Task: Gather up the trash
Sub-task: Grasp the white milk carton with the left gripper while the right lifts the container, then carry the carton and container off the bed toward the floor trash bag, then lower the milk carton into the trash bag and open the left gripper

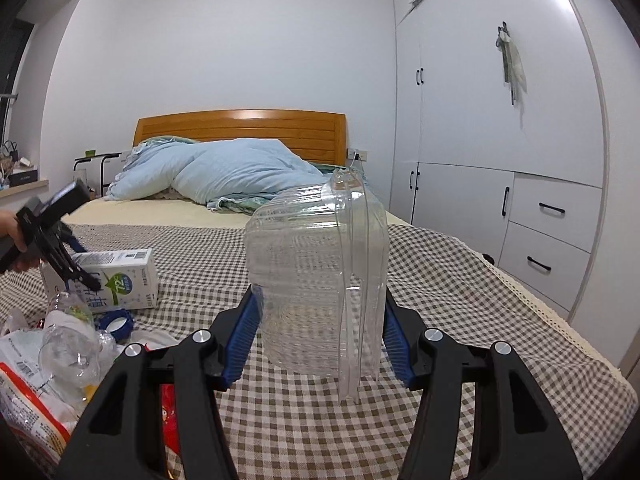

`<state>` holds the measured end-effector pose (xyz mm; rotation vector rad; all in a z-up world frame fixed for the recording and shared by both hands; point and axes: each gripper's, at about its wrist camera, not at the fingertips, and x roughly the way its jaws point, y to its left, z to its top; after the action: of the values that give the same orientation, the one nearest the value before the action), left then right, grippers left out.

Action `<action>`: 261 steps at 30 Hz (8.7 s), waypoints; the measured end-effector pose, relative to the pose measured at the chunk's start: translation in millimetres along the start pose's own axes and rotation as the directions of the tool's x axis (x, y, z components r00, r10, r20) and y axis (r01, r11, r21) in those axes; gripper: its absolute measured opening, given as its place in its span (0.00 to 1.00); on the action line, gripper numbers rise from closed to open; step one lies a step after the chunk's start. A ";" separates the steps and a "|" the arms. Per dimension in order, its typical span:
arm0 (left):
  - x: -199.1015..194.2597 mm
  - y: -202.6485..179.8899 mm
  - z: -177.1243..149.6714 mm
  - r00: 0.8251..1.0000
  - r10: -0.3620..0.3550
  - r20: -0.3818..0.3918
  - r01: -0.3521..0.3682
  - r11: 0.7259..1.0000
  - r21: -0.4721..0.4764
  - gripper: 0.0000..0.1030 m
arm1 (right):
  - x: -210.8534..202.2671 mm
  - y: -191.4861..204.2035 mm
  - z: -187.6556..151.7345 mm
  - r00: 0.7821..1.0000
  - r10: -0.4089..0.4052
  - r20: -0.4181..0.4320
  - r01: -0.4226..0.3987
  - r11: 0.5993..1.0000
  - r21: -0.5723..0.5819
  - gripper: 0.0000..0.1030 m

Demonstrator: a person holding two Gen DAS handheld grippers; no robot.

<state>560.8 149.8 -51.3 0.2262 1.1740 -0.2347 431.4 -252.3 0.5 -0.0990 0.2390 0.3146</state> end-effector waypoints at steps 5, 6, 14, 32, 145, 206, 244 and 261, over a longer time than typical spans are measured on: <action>-0.6 -7.8 -3.3 0.999 -0.038 0.028 0.039 0.999 -0.013 0.83 | 0.8 3.0 -0.8 1.000 -0.003 -0.008 0.003 1.000 -0.008 0.54; -1.9 -10.6 -4.1 0.999 -0.041 0.035 0.041 0.999 -0.013 0.81 | 0.7 3.0 -0.9 1.000 -0.002 -0.010 0.002 1.000 -0.008 0.54; -21.1 -22.1 -14.5 0.993 0.033 0.116 -0.025 0.997 -0.073 0.72 | -7.5 5.2 0.5 1.000 0.012 -0.008 -0.012 1.000 -0.013 0.54; -103.8 -62.5 -52.2 0.916 0.296 0.269 -0.276 0.955 -0.110 0.71 | -50.0 8.6 9.7 0.999 0.051 0.018 -0.050 0.998 -0.027 0.54; -208.2 -346.2 -417.6 0.925 -0.019 0.379 0.033 0.999 -0.031 0.71 | -354.5 104.4 -114.0 0.906 0.219 -0.361 -0.227 0.974 0.020 0.54; 49.9 -428.8 -411.3 0.994 -0.105 -0.039 0.112 0.911 0.397 0.71 | -259.3 41.6 -260.0 0.616 0.119 -0.778 0.046 0.981 0.186 0.55; 245.6 -512.3 -466.7 0.989 0.144 -0.042 -0.064 0.660 0.749 0.73 | -222.3 27.1 -273.7 0.535 0.109 -0.838 0.100 0.977 0.191 0.55; 217.1 -500.2 -467.0 0.990 0.115 -0.082 -0.022 0.699 0.714 0.82 | -224.7 24.7 -274.6 0.551 0.122 -0.825 0.079 0.977 0.198 0.55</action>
<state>80.2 -202.7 -451.6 0.9889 1.1430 -0.6217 156.5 -331.6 -210.7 -0.0244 1.2524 0.2419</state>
